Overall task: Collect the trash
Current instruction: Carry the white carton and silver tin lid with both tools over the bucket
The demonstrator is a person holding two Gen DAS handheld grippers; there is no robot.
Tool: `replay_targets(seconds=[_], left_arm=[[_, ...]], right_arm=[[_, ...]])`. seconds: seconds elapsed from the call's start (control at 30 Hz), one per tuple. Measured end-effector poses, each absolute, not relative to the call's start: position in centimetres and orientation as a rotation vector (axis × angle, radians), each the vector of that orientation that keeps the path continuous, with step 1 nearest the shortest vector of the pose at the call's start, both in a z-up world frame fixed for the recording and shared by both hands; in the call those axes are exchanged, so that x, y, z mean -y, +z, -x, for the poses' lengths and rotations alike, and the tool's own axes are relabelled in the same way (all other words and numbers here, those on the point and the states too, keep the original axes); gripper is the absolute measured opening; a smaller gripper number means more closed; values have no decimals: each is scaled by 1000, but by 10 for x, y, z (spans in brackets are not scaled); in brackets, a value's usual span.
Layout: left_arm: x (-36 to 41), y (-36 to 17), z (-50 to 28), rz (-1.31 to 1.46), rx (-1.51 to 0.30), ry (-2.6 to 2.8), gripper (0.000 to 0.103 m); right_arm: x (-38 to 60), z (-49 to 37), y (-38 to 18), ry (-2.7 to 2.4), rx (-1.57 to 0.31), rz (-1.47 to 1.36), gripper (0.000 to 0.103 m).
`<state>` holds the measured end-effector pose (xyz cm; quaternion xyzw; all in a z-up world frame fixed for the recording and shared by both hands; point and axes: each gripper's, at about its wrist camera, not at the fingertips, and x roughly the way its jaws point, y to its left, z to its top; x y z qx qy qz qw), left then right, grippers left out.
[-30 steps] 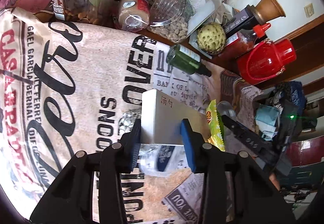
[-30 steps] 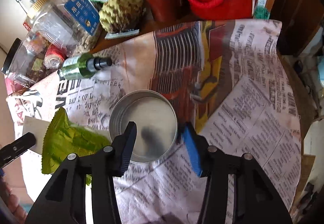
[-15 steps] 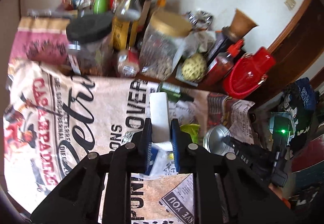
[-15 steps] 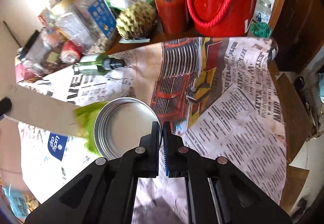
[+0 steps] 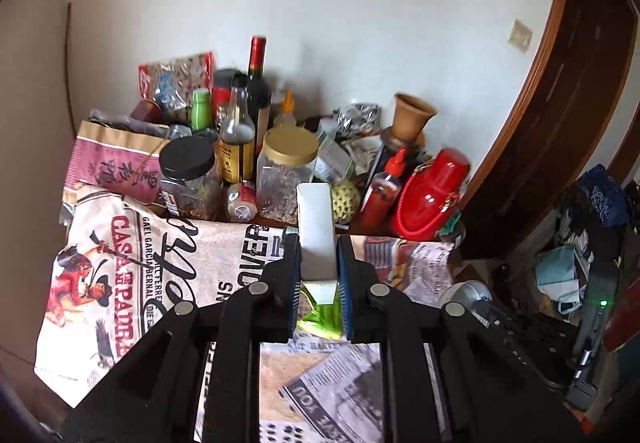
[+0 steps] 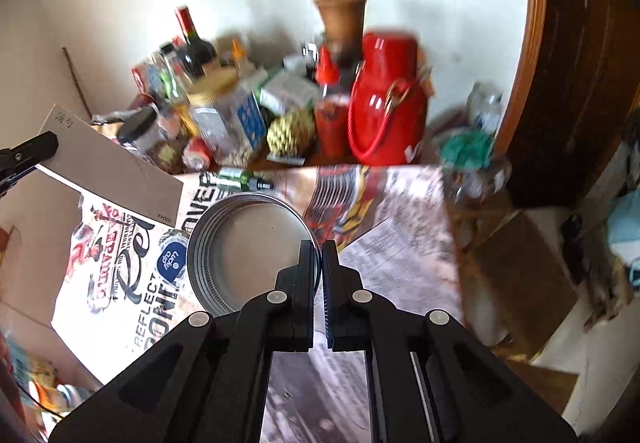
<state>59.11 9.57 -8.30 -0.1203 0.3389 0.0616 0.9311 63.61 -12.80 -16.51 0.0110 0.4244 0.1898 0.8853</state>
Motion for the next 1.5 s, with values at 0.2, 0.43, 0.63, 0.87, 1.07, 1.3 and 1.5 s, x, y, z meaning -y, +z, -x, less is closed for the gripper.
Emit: replay_targets(seconds=[0.2,0.43,0.63,0.87,1.07,1.3,1.5], left_arm=[[-58,-64,-534,211,-644,180,16],[-38,-55,-470,191,-635,221,16],[-39,-51,-425,223,-615,201,16],[-47,-44,-370,222,-587,135,16],[-61,-38,-300,180,-567,67,16],[-76,-45,-222,167,-582,31,16],[-79,-70,-190,154,-671,-3,16]], right_arm=[[153,-605,-144,456,-834,-23,4],[172,-562,-129,486,-799,-19,4],[172,-525,-119,479,-772,-8,4],[160,-468,-112,431,-744,-8,4],[143,-400,-101,406,-704,-20,4],[132,-329,-115,377,-731,-72,4],[128,-291,-141,342,-808,-87,4]])
